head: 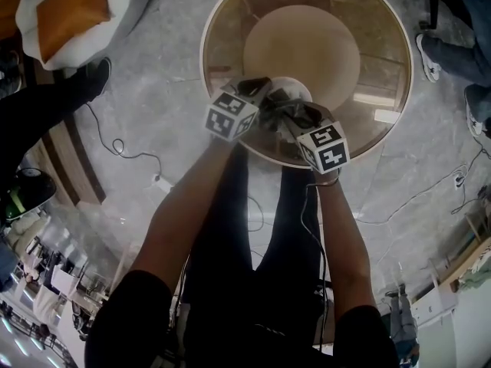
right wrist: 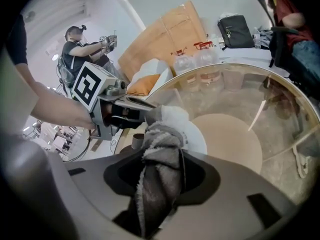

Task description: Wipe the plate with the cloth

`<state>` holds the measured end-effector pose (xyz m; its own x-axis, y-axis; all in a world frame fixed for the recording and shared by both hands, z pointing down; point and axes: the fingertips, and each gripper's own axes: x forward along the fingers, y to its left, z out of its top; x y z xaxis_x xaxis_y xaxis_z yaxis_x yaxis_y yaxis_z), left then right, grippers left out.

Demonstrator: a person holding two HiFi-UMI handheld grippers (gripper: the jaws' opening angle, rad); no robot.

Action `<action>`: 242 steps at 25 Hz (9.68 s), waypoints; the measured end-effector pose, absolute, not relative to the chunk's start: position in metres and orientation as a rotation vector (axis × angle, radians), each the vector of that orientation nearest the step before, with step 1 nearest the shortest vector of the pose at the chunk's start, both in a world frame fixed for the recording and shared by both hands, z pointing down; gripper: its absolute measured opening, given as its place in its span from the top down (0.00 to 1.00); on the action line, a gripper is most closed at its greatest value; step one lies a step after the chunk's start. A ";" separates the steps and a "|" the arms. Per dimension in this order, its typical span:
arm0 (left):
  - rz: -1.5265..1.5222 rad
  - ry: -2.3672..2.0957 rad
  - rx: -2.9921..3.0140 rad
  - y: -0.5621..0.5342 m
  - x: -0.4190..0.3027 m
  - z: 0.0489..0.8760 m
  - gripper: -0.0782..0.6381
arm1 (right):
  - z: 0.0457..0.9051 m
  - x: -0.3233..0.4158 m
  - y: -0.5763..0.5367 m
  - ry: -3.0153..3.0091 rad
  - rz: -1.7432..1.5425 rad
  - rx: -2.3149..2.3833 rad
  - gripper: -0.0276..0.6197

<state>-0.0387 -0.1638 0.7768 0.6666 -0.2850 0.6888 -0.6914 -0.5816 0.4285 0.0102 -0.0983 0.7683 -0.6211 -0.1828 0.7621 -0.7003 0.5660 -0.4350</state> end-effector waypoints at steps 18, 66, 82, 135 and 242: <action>0.800 -0.801 2.184 -0.163 -0.042 0.778 0.88 | 0.760 0.054 -0.062 -2.050 0.912 0.718 0.72; 0.889 -0.714 2.225 -0.153 -0.031 0.784 0.88 | 0.766 0.015 -0.031 -2.057 0.951 0.447 0.73; 0.928 -0.667 2.247 -0.151 -0.030 0.783 0.88 | 0.772 0.000 -0.075 -2.068 0.858 0.298 0.73; 0.920 -0.643 2.216 -0.135 -0.037 0.785 0.87 | 0.756 0.055 -0.061 -2.001 1.053 0.521 0.73; -0.260 -0.427 2.854 0.336 -0.107 0.077 0.88 | 0.081 0.082 0.361 -3.232 0.710 0.670 0.71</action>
